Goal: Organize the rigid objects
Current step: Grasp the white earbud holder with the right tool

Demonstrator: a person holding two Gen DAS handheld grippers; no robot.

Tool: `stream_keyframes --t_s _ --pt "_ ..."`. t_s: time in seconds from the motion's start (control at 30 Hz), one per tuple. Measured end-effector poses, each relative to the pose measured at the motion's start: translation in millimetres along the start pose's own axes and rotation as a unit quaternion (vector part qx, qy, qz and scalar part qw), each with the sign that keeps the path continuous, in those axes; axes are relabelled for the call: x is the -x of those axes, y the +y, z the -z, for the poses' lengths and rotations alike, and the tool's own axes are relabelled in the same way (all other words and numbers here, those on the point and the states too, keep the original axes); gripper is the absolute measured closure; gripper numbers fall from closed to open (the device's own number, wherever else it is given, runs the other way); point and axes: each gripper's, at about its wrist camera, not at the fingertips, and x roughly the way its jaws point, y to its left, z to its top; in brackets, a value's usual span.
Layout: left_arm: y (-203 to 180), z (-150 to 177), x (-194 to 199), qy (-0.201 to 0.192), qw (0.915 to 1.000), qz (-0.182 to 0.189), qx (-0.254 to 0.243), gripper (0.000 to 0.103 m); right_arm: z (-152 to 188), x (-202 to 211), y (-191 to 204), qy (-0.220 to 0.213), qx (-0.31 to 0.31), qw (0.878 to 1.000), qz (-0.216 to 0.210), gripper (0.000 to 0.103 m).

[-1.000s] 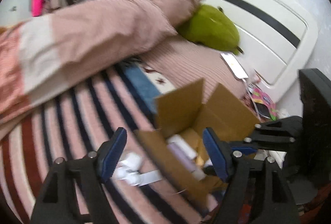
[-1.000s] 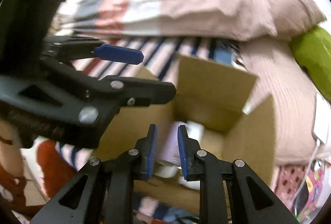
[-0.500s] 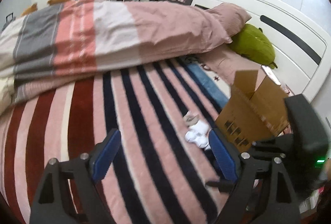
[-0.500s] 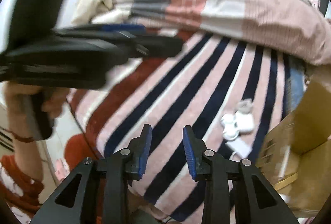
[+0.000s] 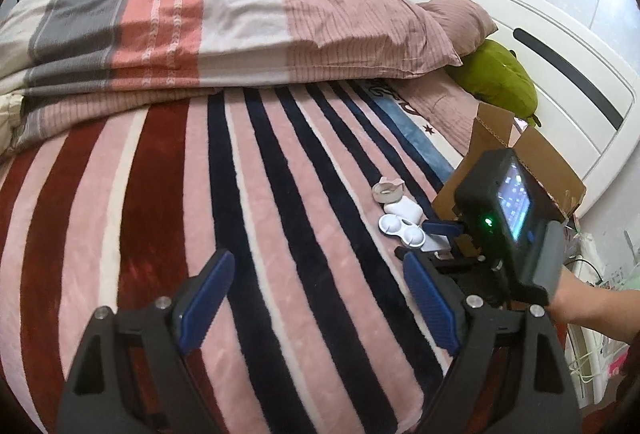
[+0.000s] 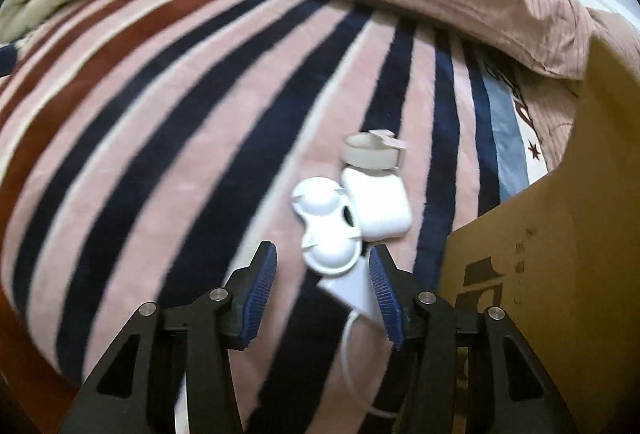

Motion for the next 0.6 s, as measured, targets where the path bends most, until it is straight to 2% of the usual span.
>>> stream_keyframes --t_s 0.03,0.1,0.3,0.5,0.6 --pt "0.2 0.5 -0.2 0.0 1.0 0.0 0.001 0.018 -1.2 -3.9 -1.8 0.002 -0.002 1.0 -0.004 0.059" --pt "-0.2 1.5 -0.4 0.001 1.0 -0.002 0.0 0.018 -3.2 -6.2 -4.9 -0.004 -0.005 1.0 -0.006 0.076" --pt "-3.9 -1.9 0.7 0.001 0.9999 0.011 0.002 0.018 -7.2 13.1 10.4 -0.039 0.019 0.999 -0.03 0.076" --pt "-23.1 -16.7 5.7 -0.004 0.9986 0.052 -0.005 0.019 -11.9 77.0 26.8 -0.11 0.049 0.987 -0.105 0.077" --pt "-35.2 -28.4 10.0 -0.012 0.9969 0.077 -0.006 0.022 -13.9 113.4 30.0 -0.148 0.063 0.979 -0.127 0.077"
